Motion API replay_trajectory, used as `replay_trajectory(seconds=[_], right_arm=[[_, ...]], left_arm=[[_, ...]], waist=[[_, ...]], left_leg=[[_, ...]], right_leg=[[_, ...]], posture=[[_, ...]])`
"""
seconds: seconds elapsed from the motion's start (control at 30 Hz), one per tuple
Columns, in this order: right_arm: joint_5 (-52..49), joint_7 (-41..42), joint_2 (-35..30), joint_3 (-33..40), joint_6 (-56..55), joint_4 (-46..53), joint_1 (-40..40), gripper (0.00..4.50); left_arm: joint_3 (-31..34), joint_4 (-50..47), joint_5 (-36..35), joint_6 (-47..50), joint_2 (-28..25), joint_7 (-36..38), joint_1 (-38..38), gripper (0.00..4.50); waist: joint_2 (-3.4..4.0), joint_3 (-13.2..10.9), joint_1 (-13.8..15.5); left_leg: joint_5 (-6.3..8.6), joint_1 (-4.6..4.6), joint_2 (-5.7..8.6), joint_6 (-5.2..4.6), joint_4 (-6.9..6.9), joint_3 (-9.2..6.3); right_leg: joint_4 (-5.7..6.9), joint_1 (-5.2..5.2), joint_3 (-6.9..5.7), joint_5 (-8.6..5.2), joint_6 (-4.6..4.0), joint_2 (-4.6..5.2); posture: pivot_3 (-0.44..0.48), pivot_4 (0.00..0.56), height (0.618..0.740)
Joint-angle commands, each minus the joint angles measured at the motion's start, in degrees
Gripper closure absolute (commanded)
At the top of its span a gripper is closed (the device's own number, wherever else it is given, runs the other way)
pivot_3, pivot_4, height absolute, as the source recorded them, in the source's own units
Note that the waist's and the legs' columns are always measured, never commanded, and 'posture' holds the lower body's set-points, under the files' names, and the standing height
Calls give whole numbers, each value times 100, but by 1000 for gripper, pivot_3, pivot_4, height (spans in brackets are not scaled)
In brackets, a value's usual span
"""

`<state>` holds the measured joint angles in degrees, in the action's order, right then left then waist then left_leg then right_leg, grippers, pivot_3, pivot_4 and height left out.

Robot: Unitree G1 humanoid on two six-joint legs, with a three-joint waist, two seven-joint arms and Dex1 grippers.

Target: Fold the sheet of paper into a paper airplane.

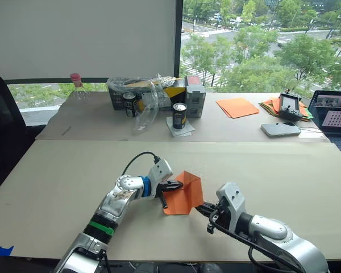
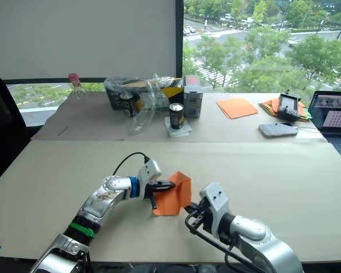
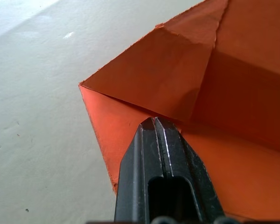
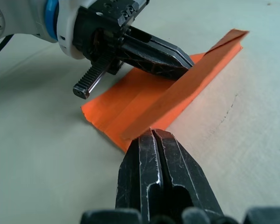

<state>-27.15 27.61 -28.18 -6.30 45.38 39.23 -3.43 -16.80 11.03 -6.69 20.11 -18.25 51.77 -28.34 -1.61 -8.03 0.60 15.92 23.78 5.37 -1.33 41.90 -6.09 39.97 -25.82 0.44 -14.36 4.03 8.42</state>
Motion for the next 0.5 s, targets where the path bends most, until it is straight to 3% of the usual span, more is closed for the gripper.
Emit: replay_trajectory(seconds=[0.03,0.5], right_arm=[[-86,184,57,-108,-274,127,51,4500],[446,446,270,-599,-673,-1273,1141,4500]], left_arm=[[-102,-24,72,52,-40,50,31,4485],[-78,-180,56,125,10,-125,124,4485]], waist=[[0,0,-2],[1,0,-8]], left_leg=[[0,0,0,-1,0,0],[1,1,2,-1,-3,0]], right_leg=[[0,0,0,0,0,0],[1,-5,1,1,-1,0]], posture=[[0,150,670],[0,150,670]])
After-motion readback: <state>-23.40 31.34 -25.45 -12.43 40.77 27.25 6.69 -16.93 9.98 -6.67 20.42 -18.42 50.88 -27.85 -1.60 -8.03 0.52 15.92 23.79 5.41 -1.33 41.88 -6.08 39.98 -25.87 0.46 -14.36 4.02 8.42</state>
